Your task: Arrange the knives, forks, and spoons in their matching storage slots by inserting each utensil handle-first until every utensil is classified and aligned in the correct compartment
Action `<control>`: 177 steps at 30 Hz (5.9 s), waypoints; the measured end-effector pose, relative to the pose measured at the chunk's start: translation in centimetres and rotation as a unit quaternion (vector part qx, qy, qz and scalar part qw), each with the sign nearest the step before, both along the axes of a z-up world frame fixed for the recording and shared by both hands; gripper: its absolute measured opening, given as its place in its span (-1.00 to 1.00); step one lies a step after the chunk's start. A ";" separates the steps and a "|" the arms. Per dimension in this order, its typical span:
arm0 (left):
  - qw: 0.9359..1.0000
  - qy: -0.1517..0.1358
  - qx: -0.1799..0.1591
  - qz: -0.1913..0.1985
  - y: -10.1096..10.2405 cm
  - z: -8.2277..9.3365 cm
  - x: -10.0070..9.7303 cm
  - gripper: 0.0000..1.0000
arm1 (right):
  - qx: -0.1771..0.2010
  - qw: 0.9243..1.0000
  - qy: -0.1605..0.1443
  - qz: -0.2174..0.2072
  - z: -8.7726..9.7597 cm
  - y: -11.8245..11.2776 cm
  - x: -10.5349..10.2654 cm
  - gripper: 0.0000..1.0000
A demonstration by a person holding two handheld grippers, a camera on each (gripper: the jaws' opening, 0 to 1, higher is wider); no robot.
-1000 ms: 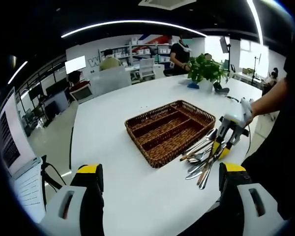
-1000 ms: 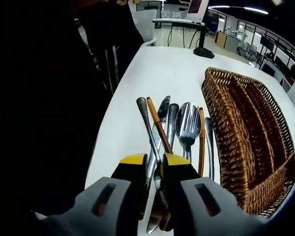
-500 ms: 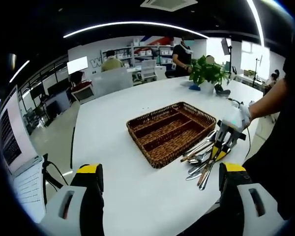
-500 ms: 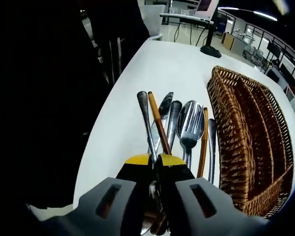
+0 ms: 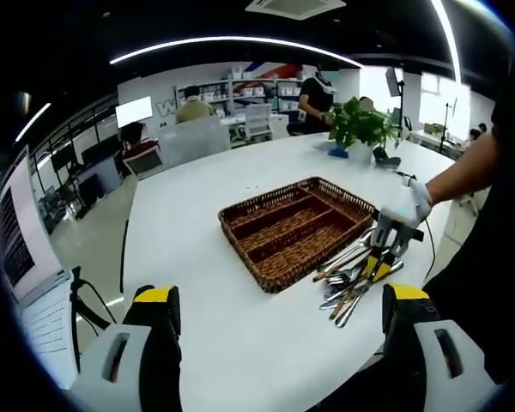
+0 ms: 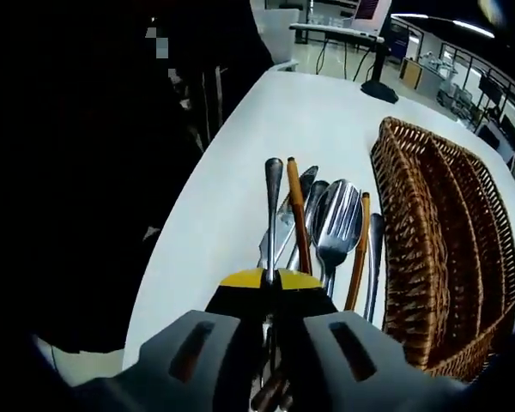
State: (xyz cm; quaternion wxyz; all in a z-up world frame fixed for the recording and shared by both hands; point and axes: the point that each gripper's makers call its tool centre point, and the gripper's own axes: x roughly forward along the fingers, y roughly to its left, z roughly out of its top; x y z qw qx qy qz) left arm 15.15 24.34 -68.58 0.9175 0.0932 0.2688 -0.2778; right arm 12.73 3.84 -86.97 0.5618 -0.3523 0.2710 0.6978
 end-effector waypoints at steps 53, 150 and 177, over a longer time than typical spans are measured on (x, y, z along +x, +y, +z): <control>1.000 -0.008 -0.007 -0.004 -0.2 0.1 0.6 0.99 | -0.054 0.994 0.031 -0.087 -0.2 0.9 -1.9 -0.93; 0.997 -0.029 -0.028 -0.063 -4.1 1.4 2.1 0.99 | -0.043 0.982 -0.121 -0.139 21.1 -1.7 4.8 -1.00; 0.998 -0.027 -0.029 -0.050 -3.5 1.4 2.3 0.99 | -0.049 0.977 -0.156 -0.134 21.4 -0.6 10.3 -1.00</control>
